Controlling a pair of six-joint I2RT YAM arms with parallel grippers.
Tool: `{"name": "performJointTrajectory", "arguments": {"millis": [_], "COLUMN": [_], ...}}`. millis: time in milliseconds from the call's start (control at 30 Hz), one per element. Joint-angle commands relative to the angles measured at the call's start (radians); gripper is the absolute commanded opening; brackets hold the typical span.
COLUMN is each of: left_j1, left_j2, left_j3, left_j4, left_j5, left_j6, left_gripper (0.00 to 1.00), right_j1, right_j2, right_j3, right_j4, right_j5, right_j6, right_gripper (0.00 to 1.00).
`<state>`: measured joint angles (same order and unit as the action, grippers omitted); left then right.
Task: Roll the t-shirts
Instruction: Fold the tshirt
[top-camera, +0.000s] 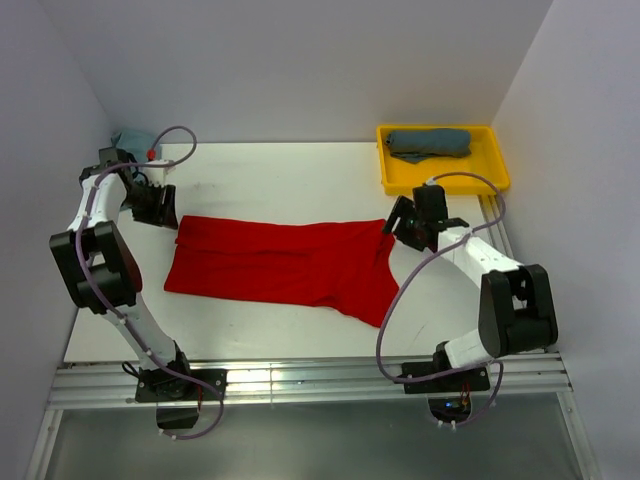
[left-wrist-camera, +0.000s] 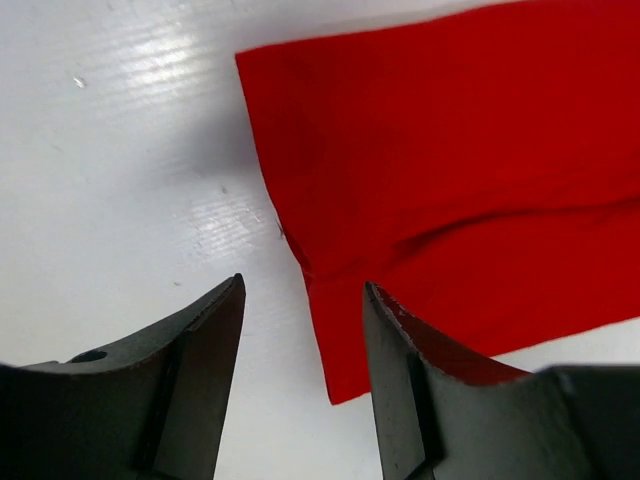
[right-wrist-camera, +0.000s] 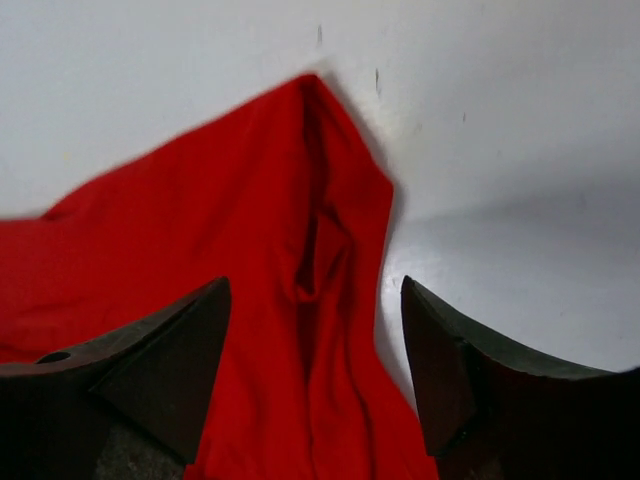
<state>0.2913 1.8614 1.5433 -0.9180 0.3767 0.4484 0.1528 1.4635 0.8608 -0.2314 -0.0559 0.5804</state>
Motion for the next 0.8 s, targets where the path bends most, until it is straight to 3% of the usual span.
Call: {"name": "performJointTrajectory", "arguments": {"millis": [0, 267, 567, 700, 767], "left_j1": [0.012, 0.014, 0.035, 0.054, 0.063], "left_j2": [-0.085, -0.14, -0.153, -0.151, -0.157], "left_j3": [-0.014, -0.054, -0.084, -0.083, -0.092], "left_j4": [-0.025, -0.061, -0.074, -0.093, -0.097], "left_j5": [0.077, 0.148, 0.194, 0.217, 0.218], "left_j6": [0.064, 0.131, 0.19, 0.214, 0.228], "left_gripper": [0.57, 0.57, 0.55, 0.54, 0.54], "right_j1": [0.014, 0.091, 0.174, 0.238, 0.278], "right_j2": [-0.045, 0.001, 0.043, 0.098, 0.135], "right_j3": [-0.074, -0.149, -0.092, -0.02, 0.012], "right_j4": [0.04, 0.067, -0.035, -0.134, -0.189], "right_j5": [-0.087, -0.029, 0.122, 0.2, 0.258], "right_j6": [-0.028, -0.005, 0.03, 0.038, 0.053], "right_gripper": [0.77, 0.79, 0.76, 0.71, 0.6]}}
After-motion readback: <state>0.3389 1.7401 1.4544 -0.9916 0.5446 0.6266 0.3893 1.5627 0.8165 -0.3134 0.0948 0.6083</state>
